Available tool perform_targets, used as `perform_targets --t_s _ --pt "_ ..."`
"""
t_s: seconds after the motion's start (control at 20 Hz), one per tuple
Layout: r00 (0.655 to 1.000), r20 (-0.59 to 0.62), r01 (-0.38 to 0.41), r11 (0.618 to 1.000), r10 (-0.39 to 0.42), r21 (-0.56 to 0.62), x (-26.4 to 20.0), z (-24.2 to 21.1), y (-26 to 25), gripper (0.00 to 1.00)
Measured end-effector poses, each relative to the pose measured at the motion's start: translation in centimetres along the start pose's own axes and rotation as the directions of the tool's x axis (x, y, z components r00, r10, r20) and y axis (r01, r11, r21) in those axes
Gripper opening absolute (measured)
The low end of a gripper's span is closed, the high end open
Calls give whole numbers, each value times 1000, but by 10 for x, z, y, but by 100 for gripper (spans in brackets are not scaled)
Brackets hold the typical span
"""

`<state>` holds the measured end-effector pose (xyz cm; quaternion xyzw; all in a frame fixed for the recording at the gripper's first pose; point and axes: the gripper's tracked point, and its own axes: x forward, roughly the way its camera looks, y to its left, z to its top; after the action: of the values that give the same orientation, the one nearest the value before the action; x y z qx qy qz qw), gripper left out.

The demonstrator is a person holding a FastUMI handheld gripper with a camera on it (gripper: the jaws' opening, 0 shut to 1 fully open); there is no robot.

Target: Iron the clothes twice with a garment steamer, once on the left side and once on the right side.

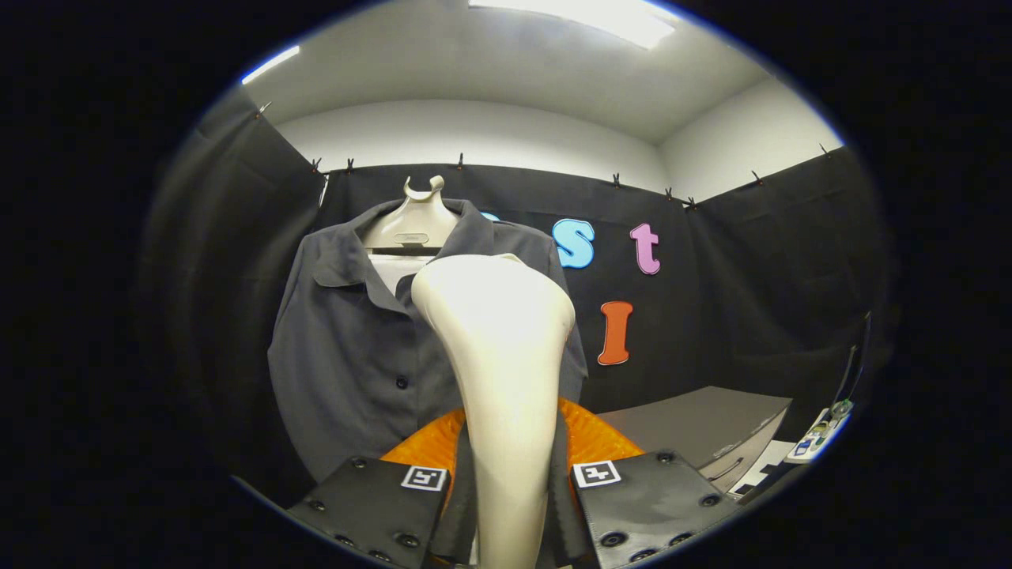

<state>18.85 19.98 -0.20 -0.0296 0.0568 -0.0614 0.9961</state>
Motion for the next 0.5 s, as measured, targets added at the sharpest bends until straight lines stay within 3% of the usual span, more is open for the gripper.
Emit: perform_targets --t_s 0.5 --pt "999 -29 -28 1000 27 -14 43 -19 28 44"
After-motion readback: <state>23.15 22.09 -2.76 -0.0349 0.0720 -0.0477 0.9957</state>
